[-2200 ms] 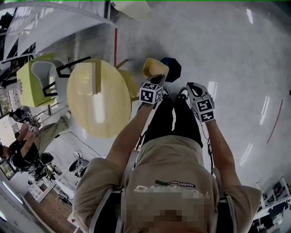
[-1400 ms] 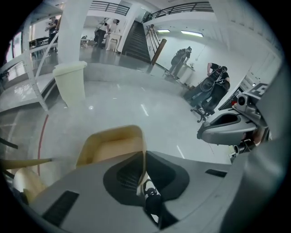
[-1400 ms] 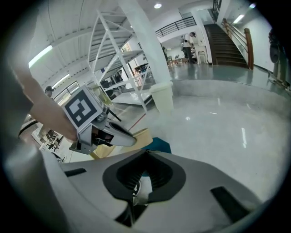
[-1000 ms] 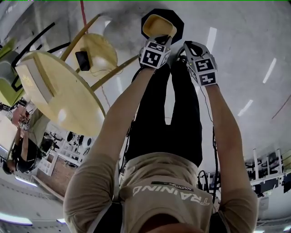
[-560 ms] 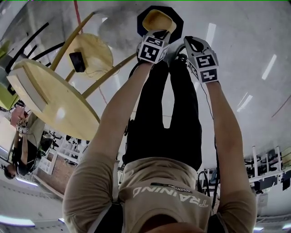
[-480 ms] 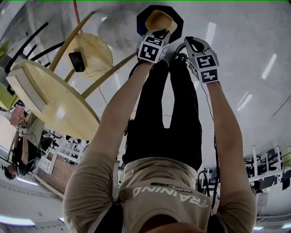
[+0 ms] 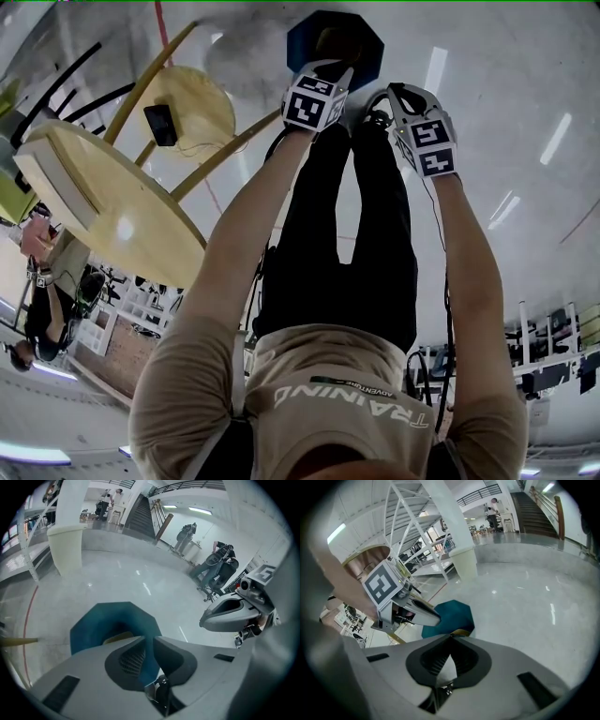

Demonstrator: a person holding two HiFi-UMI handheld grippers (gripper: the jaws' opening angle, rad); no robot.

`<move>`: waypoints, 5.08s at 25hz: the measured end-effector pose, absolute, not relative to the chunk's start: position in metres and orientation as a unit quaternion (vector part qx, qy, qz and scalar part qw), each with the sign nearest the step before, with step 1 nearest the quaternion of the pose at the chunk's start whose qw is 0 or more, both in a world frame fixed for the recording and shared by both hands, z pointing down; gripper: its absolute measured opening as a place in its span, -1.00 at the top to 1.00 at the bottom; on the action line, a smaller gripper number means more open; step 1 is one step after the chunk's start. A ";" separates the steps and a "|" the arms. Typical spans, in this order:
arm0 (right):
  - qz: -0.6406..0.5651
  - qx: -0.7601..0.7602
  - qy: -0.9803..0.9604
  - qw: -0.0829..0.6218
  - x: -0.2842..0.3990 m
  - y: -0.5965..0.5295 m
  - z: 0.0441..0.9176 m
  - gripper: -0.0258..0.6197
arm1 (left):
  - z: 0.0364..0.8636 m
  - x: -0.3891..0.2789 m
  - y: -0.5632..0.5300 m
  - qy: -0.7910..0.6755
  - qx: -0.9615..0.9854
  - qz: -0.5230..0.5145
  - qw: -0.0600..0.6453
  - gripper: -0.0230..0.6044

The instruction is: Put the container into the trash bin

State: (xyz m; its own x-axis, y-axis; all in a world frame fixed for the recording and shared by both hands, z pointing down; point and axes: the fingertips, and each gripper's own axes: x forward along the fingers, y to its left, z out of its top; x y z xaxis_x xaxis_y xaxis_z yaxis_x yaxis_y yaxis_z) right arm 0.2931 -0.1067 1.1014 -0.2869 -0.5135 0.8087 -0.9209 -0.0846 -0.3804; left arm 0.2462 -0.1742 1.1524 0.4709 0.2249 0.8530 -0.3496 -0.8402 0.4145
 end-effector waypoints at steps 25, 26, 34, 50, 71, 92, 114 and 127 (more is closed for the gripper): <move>0.430 0.592 -0.657 0.179 0.264 -0.124 0.909 0.92 | 0.894 0.251 -0.204 -0.076 0.886 0.378 0.257 0.89; 0.429 0.595 -0.656 0.179 0.264 -0.121 0.895 0.92 | 0.880 0.250 -0.201 -0.077 0.887 0.376 0.257 0.89; 0.378 0.612 -0.671 0.180 0.263 -0.115 0.777 0.92 | 0.770 0.238 -0.177 -0.066 0.900 0.362 0.232 0.89; 0.274 0.644 -0.704 0.120 0.242 -0.090 0.573 0.92 | 0.584 0.206 -0.153 -0.072 0.938 0.281 0.187 0.89; 0.191 0.683 -0.703 0.051 0.223 -0.086 0.439 0.92 | 0.442 0.169 -0.167 -0.080 0.977 0.170 0.100 0.89; 0.105 0.692 -0.713 0.047 0.217 -0.112 0.358 0.92 | 0.375 0.164 -0.188 -0.088 0.989 0.107 0.056 0.89; 0.113 0.691 -0.712 0.051 0.222 -0.112 0.367 0.92 | 0.385 0.171 -0.191 -0.089 0.988 0.113 0.063 0.89; 0.109 0.687 -0.716 0.053 0.230 -0.116 0.366 0.92 | 0.385 0.171 -0.196 -0.099 0.986 0.115 0.066 0.89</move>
State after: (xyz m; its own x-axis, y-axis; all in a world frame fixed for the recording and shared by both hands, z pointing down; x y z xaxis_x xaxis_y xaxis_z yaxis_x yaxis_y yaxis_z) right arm 0.2297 -0.1158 0.3657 -0.0493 -0.9728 0.2263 -0.9960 0.0311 -0.0833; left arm 0.1711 -0.1960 0.3850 0.9540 -0.1795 0.2399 -0.2097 -0.9719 0.1067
